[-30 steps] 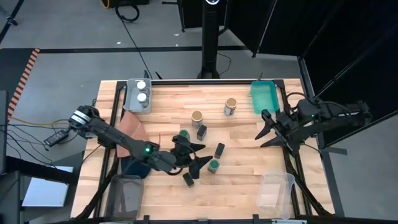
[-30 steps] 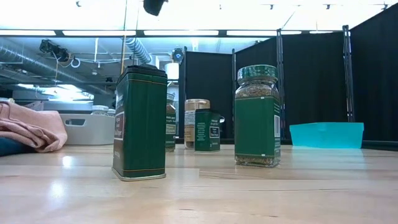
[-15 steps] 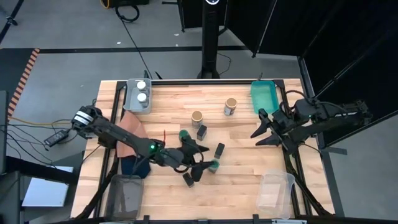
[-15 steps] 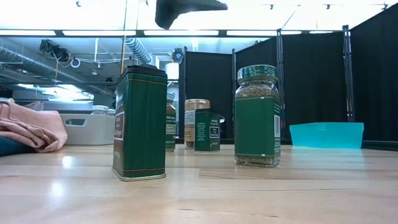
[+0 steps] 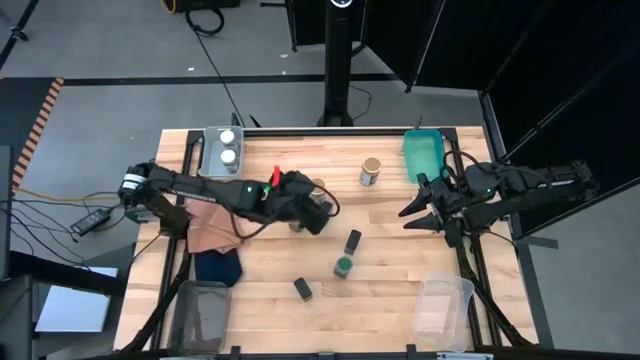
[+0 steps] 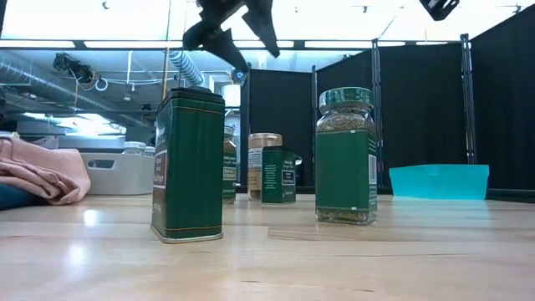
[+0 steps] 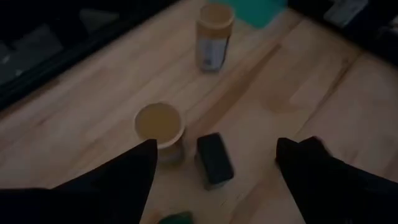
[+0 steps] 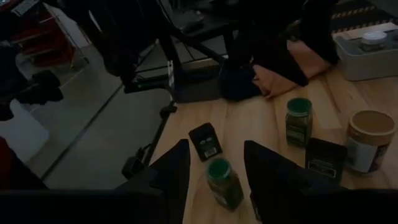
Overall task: Sort spices by type
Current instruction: Put the top green spice bottle into the black transparent bin
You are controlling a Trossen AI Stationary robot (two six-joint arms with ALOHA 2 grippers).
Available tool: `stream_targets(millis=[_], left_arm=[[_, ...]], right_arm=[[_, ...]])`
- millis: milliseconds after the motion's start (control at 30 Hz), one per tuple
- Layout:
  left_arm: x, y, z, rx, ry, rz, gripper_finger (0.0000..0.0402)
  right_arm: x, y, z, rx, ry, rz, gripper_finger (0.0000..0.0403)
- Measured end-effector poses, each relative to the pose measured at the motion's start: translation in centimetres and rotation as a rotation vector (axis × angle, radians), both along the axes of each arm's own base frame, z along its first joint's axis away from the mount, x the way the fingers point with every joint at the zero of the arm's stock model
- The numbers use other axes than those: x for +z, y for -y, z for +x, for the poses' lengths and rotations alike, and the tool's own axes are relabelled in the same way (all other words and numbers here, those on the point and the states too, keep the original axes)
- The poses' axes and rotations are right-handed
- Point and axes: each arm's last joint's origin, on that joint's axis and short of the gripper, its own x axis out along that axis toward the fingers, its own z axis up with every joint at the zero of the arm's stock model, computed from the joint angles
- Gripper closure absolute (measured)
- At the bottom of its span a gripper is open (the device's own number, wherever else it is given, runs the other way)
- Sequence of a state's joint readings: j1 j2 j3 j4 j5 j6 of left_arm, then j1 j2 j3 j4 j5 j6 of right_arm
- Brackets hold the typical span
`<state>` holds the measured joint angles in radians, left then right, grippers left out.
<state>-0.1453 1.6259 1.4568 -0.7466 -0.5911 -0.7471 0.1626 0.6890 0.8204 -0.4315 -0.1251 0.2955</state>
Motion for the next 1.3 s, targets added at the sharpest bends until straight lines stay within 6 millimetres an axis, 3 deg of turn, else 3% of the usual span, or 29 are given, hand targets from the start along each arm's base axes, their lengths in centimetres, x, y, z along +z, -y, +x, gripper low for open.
stream_targets(millis=[333, 567, 933, 1300], left_arm=[[-1.1, -1.6, -2.0, 0.203, -0.163, -0.072, 0.0067], [-1.6, -1.4, -1.5, 0.215, -0.15, -0.105, 0.0067], [-5.6, 0.0, 0.8, 0.227, -0.227, -0.181, 0.0067], [-6.7, 2.1, 0.9, 0.249, -0.225, -0.203, 0.0067]], right_arm=[[-0.5, 0.1, 0.2, -0.03, -0.043, -0.016, 0.0243], [-0.9, -0.1, 0.9, -0.03, -0.077, -0.023, 0.0243], [-1.9, -0.3, 2.4, -0.027, -0.151, -0.034, 0.0243], [-2.2, -0.4, 2.9, -0.034, -0.177, -0.015, 0.0243]])
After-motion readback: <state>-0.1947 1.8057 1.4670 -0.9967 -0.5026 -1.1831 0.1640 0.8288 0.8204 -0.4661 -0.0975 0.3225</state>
